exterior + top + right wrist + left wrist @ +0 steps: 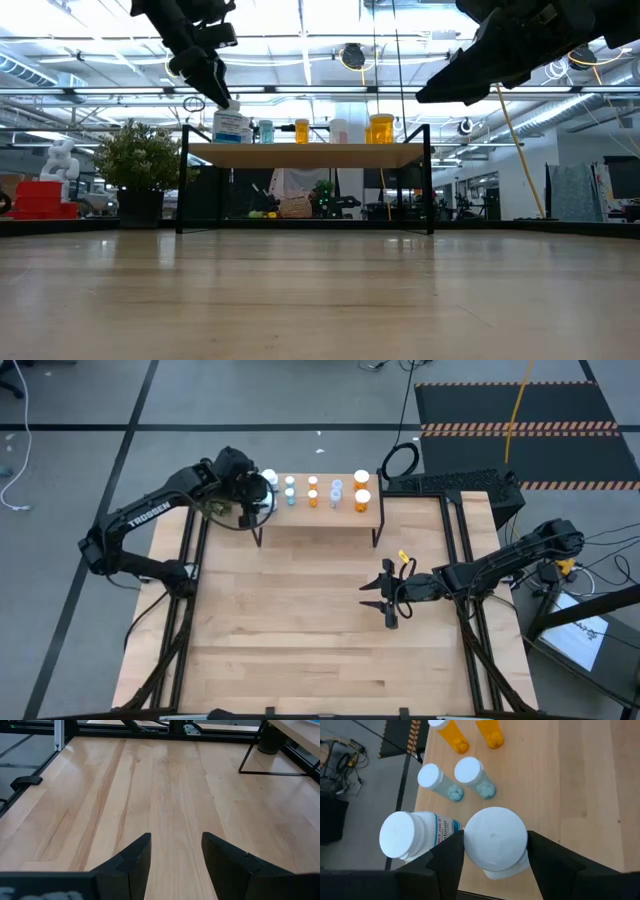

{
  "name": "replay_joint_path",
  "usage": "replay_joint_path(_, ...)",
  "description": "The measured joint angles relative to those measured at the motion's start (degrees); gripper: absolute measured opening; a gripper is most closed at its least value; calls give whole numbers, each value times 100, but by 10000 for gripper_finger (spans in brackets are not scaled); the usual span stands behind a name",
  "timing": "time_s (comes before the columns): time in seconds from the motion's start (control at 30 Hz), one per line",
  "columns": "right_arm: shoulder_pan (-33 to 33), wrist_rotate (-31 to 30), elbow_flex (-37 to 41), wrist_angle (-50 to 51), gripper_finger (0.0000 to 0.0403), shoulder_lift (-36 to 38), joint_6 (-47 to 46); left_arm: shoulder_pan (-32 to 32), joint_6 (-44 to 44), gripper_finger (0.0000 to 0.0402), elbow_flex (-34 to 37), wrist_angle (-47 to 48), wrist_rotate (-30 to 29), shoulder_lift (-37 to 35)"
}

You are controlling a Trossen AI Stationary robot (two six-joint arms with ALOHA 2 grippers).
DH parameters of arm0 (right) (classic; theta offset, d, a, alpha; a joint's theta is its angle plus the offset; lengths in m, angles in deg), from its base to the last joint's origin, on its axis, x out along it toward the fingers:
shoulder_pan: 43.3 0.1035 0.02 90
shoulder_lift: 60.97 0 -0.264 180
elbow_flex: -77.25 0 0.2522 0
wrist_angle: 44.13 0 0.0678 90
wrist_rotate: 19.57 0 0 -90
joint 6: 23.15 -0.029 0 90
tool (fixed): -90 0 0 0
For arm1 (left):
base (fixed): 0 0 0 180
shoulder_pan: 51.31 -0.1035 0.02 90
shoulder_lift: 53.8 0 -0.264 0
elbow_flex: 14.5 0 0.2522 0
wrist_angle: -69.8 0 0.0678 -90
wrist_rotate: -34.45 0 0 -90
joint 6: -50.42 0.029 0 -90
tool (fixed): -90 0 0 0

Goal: Pick and place medicine bottles onto shelf by color
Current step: Put the white medicine bottle on the shelf aligned with the white medicine bottle

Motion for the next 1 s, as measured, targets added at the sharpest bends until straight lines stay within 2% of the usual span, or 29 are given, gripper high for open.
replay_joint_path(0.23,1,-1,0,0,169,1,0,-201,525,195,0,0,195,7)
replay_joint_path(0.47,0,0,0,0,169,0,-39,-223,814,227,0,73,180,7)
replay_joint_path(0.8,0,0,0,0,169,2,-41,-230,746,241,0,-89,126,7)
replay_joint_path(1.0,0,-1,0,0,169,2,-42,-230,677,241,0,-105,-139,7)
